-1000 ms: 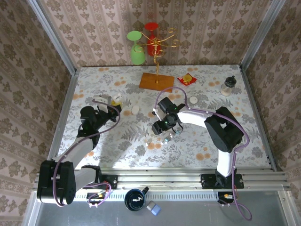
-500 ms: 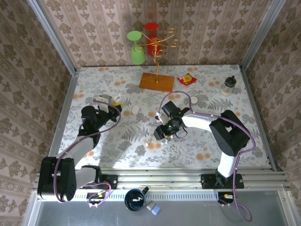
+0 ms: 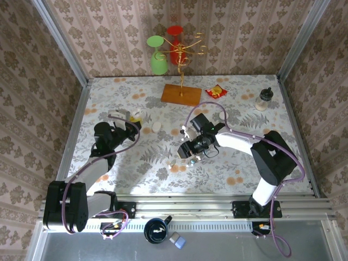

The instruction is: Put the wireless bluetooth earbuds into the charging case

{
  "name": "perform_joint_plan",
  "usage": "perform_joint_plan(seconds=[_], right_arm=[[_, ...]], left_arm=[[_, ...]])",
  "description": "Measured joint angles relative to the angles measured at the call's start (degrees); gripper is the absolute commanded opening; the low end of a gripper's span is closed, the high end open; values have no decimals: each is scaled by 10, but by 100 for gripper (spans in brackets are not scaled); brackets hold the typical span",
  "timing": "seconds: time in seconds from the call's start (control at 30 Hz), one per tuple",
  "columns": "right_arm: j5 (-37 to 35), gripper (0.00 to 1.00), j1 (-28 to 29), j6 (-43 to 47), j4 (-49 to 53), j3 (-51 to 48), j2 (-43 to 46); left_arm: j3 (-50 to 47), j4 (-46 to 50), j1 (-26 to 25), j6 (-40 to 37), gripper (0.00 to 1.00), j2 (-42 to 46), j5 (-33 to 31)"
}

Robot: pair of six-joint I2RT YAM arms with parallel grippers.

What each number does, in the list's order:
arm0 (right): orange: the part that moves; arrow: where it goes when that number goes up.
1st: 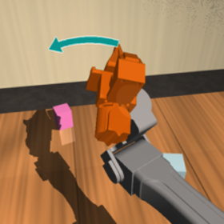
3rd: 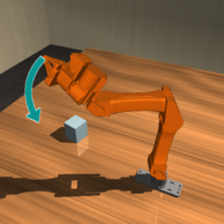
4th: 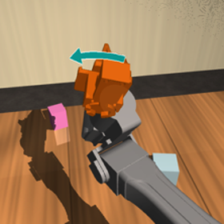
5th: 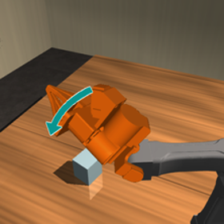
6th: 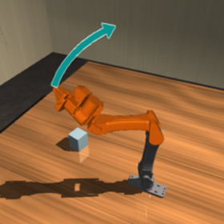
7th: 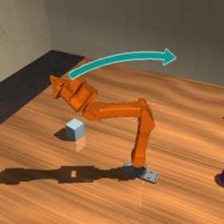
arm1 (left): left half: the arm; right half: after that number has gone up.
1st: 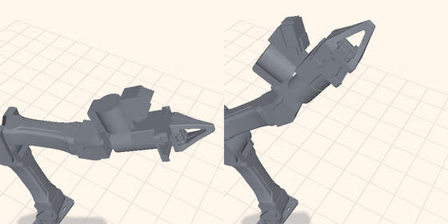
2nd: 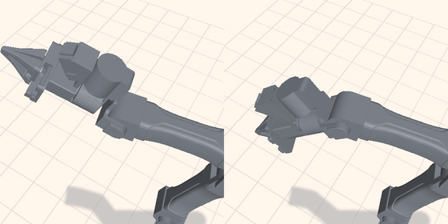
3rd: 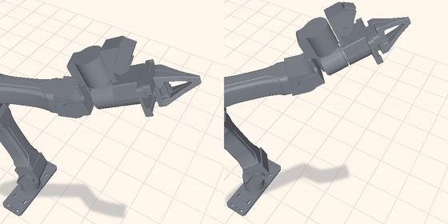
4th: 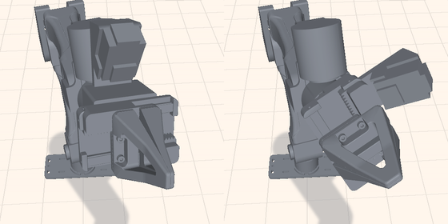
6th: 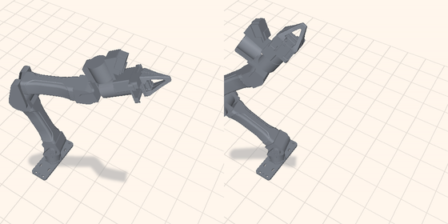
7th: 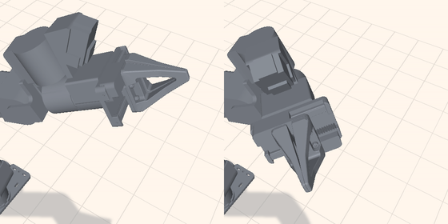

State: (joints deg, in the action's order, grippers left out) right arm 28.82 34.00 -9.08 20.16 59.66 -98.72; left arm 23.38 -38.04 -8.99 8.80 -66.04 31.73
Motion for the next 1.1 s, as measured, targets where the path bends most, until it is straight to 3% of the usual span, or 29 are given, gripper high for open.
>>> perform_joint_plan(seconds=[0.2, 0.4, 1.1], right_arm=[[12, 51, -22, 32, 23, 85, -80], [32, 51, -19, 59, 45, 109, -139], [47, 47, -22, 74, 23, 65, -120]], left_arm=[[0, -22, -16, -7, 0, -8, 22], [0, -21, -46, -31, 0, -7, 28], [5, -10, -61, -57, 0, -27, 18]])
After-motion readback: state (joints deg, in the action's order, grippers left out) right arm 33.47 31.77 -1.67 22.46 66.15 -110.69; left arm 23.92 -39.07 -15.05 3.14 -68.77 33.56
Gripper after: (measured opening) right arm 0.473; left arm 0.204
